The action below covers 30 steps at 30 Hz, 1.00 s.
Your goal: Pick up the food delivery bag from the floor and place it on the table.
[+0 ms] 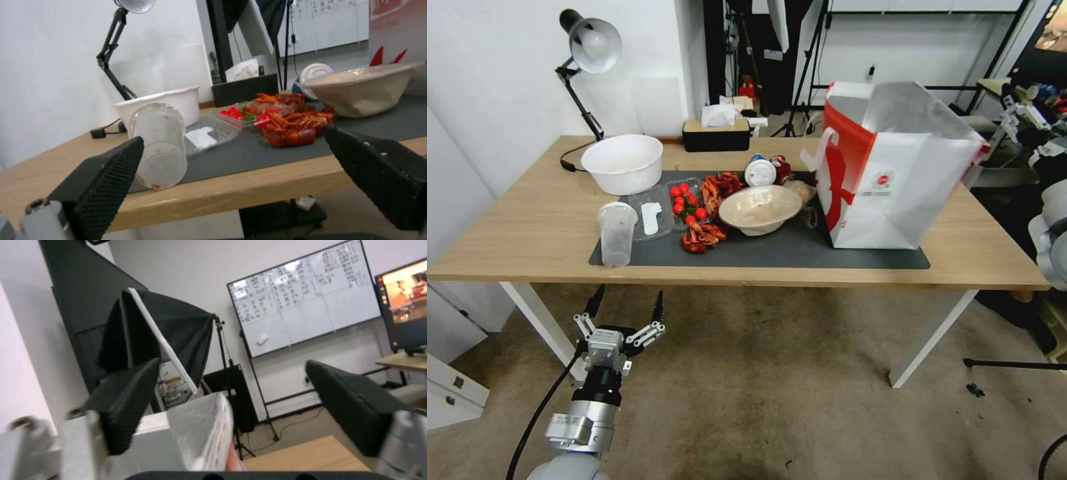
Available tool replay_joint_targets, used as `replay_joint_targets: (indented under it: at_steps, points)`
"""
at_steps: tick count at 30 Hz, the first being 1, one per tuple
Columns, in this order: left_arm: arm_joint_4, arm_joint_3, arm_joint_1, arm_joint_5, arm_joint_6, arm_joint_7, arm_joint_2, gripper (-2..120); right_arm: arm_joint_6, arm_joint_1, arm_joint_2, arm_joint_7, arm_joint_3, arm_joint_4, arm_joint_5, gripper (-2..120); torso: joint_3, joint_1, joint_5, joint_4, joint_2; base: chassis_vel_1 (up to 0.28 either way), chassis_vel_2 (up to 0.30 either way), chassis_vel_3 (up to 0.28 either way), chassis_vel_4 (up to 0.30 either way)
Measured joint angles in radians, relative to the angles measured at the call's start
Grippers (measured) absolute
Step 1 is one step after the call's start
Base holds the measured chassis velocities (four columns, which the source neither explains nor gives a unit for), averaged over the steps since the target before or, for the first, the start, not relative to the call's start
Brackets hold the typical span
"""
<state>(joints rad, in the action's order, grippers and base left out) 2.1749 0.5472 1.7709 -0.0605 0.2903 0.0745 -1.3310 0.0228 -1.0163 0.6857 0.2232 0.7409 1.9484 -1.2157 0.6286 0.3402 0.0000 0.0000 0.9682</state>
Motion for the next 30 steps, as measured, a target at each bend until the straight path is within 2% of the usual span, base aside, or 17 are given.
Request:
replay_joint_targets:
  at_steps: [2, 3, 11, 12, 16, 20, 23, 28, 30]
  points:
    - [0.000, 0.001, -0.003, -0.011, 0.000, 0.000, 0.006, 100, 0.000, -0.031, 0.006, -0.027, 0.030, 0.019, 0.022, 97, 0.000, 0.000, 0.0000, 0.0000, 0.000, 0.000, 0.000, 0.000, 0.000]
    - [0.000, 0.001, -0.004, -0.014, 0.000, 0.000, 0.007, 100, 0.000, -0.040, 0.008, -0.033, 0.038, 0.025, 0.028, 98, 0.000, 0.000, 0.0000, 0.0000, 0.000, 0.000, 0.000, 0.000, 0.000]
    - [-0.006, 0.006, -0.007, -0.024, 0.001, 0.001, 0.014, 100, -0.008, -0.186, 0.046, -0.136, 0.158, 0.114, 0.131, 100, 0.000, 0.000, -0.0002, 0.0000, 0.000, 0.000, 0.000, 0.000, 0.000]
    - [-0.008, 0.004, -0.010, -0.025, 0.001, 0.001, 0.014, 100, -0.007, -0.260, 0.070, -0.184, 0.204, 0.156, 0.171, 100, 0.000, 0.000, -0.0001, -0.0002, 0.000, 0.000, 0.000, 0.000, 0.000]
    - [-0.012, 0.001, -0.014, -0.028, 0.001, -0.002, 0.015, 100, 0.000, -0.362, 0.124, -0.244, 0.261, 0.225, 0.251, 100, 0.000, 0.000, -0.0002, -0.0002, 0.000, 0.000, 0.000, 0.000, 0.000]
    - [-0.015, 0.002, -0.016, -0.032, 0.001, -0.003, 0.018, 100, 0.002, -0.402, 0.168, -0.265, 0.277, 0.263, 0.311, 100, 0.000, 0.000, -0.0001, -0.0002, 0.000, 0.000, 0.000, 0.000, 0.000]
    - [-0.026, 0.012, -0.019, -0.043, 0.012, -0.005, 0.027, 100, -0.001, -0.453, 0.279, -0.284, 0.261, 0.325, 0.415, 100, 0.000, 0.000, -0.0003, 0.0001, 0.000, 0.000, 0.000, 0.000, 0.000]
    - [-0.029, 0.015, -0.018, -0.048, 0.014, -0.005, 0.029, 100, -0.006, -0.472, 0.327, -0.300, 0.240, 0.338, 0.471, 100, 0.000, 0.000, 0.0001, -0.0001, 0.000, 0.000, 0.000, 0.000, 0.000]
    - [-0.033, 0.020, -0.017, -0.058, 0.015, -0.005, 0.033, 100, -0.053, -0.521, 0.431, -0.344, 0.182, 0.336, 0.589, 100, 0.000, 0.000, -0.0002, 0.0002, 0.000, 0.000, 0.000, 0.000, 0.000]
